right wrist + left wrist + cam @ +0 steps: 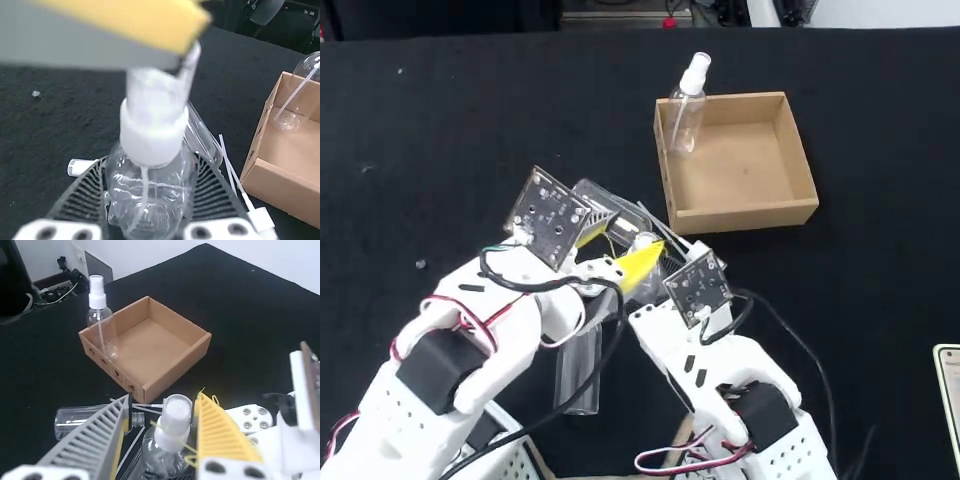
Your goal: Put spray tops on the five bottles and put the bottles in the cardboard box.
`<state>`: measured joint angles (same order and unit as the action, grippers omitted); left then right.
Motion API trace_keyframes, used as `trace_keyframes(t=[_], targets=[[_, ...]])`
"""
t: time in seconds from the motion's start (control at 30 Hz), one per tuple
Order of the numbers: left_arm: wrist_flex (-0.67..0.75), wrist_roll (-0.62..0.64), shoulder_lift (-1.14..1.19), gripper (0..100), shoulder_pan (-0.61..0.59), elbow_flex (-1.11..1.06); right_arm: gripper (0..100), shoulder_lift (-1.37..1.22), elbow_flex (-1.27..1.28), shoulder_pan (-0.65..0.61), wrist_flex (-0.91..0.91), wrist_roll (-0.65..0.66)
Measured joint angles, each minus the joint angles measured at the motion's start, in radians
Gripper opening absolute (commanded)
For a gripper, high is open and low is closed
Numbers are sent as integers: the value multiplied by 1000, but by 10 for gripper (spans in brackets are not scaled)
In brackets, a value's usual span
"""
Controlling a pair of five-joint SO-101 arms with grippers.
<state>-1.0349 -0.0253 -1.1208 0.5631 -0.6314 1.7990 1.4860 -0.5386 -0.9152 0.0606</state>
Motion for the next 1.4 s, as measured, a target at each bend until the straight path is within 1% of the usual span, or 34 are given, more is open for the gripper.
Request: trace_keyframes(t=[0.23,0.47,0.53,0.6,0.73,0.83,0.93,1.0,1.13,1.2,1.27,1.4], targets=[[-14,-2,-23,202,-78,25,11,0,0,3,0,-2],[-14,-9,-141,202,-89,109,11,0,0,3,0,-2],[-15,-63,-180,202,-120,110,11,0,9,3,0,-2],[-15,-127,-204,202,-180,94,11,0,9,3,0,-2],[8,-229,-232,202,-350,-83,11,0,9,31,0,-2],[109,-250,-253,202,-480,-288,11,0,9,61,0,-2],[242,-249,-296,202,-588,-473,11,0,9,146,0,-2],[313,-212,-319,202,-614,-588,11,0,-6,227,-15,-2],[377,-52,-394,202,-624,-761,11,0,-98,393,-31,-2],[400,18,-433,202,-626,-830,11,0,-141,456,-31,-2],[420,46,-483,202,-626,-901,11,0,-183,491,-31,-2],[463,54,-600,202,-626,-1039,11,0,-273,503,-17,-2]])
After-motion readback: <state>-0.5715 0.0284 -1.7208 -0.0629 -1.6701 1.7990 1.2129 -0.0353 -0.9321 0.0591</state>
